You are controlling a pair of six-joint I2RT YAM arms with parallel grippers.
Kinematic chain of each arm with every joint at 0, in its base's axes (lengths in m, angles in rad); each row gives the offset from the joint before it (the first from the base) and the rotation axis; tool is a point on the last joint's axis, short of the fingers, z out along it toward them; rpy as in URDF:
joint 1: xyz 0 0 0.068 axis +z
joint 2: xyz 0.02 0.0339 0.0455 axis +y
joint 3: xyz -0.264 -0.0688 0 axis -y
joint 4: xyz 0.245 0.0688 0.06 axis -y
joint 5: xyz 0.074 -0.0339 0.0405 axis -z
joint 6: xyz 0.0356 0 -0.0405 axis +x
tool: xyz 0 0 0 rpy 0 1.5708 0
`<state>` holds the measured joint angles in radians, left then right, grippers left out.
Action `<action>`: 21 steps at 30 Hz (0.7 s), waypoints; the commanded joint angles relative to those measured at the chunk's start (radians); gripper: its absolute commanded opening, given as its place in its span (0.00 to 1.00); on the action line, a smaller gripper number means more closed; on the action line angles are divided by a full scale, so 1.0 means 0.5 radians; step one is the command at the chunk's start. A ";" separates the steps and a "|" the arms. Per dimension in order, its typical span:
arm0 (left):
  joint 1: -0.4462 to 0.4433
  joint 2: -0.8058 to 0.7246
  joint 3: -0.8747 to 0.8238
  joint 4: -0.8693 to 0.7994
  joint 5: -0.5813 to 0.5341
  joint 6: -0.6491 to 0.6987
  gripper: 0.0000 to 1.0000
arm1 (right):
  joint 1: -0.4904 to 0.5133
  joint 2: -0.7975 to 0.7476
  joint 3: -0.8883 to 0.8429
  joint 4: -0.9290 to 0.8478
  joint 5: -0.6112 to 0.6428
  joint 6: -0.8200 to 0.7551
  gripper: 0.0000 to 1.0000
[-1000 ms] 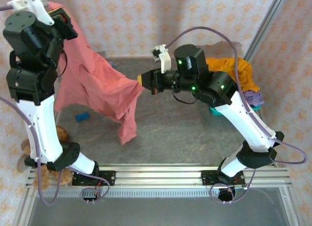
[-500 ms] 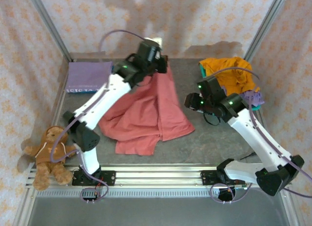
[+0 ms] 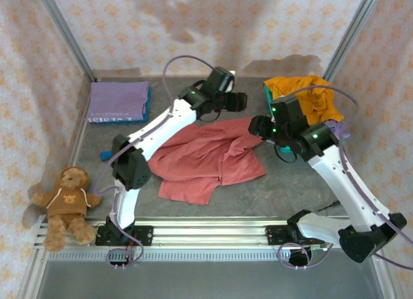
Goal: Fold and stack the t-shirts
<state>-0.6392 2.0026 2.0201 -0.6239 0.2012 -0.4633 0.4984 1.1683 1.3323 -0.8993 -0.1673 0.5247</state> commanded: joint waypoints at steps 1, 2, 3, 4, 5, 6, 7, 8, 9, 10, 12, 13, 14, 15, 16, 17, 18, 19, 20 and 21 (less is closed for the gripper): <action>0.187 -0.270 -0.315 -0.132 -0.096 0.016 0.67 | -0.003 0.187 -0.042 0.163 -0.208 0.051 0.57; 0.234 -0.323 -0.444 -0.119 -0.090 0.002 0.67 | -0.003 0.246 -0.044 0.193 -0.262 0.060 0.57; 0.281 -0.386 -0.599 -0.093 -0.063 -0.013 0.67 | 0.000 0.338 -0.045 0.234 -0.346 0.067 0.57; 0.330 -0.438 -0.755 -0.069 -0.036 -0.026 0.67 | 0.008 0.422 -0.036 0.259 -0.401 0.073 0.57; 0.360 -0.480 -0.879 -0.055 -0.023 -0.041 0.67 | 0.018 0.496 -0.023 0.280 -0.439 0.072 0.57; 0.380 -0.516 -1.000 -0.041 -0.012 -0.044 0.67 | 0.034 0.587 0.000 0.291 -0.481 0.063 0.57; 0.400 -0.550 -1.137 -0.033 -0.015 -0.049 0.67 | 0.050 0.674 0.034 0.292 -0.510 0.051 0.57; 0.409 -0.572 -1.231 -0.033 -0.016 -0.049 0.67 | 0.066 0.774 0.069 0.290 -0.543 0.033 0.57; 0.414 -0.588 -1.328 -0.033 -0.014 -0.054 0.67 | 0.078 0.858 0.108 0.284 -0.564 0.015 0.57; 0.420 -0.596 -1.402 -0.037 -0.011 -0.068 0.68 | 0.090 0.941 0.144 0.275 -0.571 0.002 0.58; 0.427 -0.600 -1.561 -0.007 0.023 -0.108 0.68 | 0.110 1.121 0.214 0.271 -0.597 -0.026 0.57; 0.426 -0.600 -1.622 0.014 0.031 -0.129 0.68 | 0.116 1.198 0.240 0.278 -0.612 -0.036 0.57; 0.425 -0.605 -1.702 0.062 0.027 -0.147 0.68 | 0.126 1.287 0.272 0.281 -0.625 -0.053 0.57; 0.426 -0.619 -1.790 0.124 0.002 -0.155 0.68 | 0.129 1.345 0.294 0.282 -0.637 -0.060 0.57; 0.427 -0.637 -1.866 0.187 -0.026 -0.219 0.68 | 0.134 1.397 0.309 0.289 -0.649 -0.062 0.57; 0.430 -0.657 -1.947 0.261 -0.050 -0.253 0.68 | 0.138 1.448 0.319 0.309 -0.663 -0.057 0.57; 0.434 -0.672 -2.014 0.313 -0.078 -0.281 0.68 | 0.141 1.494 0.326 0.324 -0.669 -0.042 0.57; 0.441 -0.674 -2.057 0.335 -0.103 -0.308 0.68 | 0.146 1.530 0.324 0.343 -0.680 -0.030 0.57; 0.458 -0.672 -2.093 0.347 -0.116 -0.334 0.69 | 0.153 1.567 0.315 0.367 -0.697 -0.017 0.57; 0.473 -0.669 -2.124 0.357 -0.113 -0.354 0.69 | 0.161 1.595 0.307 0.386 -0.708 -0.006 0.57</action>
<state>-0.4225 1.7073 1.0004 -0.5247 0.1944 -0.5735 0.5671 1.9316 1.4673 -0.7319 -0.4919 0.5198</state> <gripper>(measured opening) 0.685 0.573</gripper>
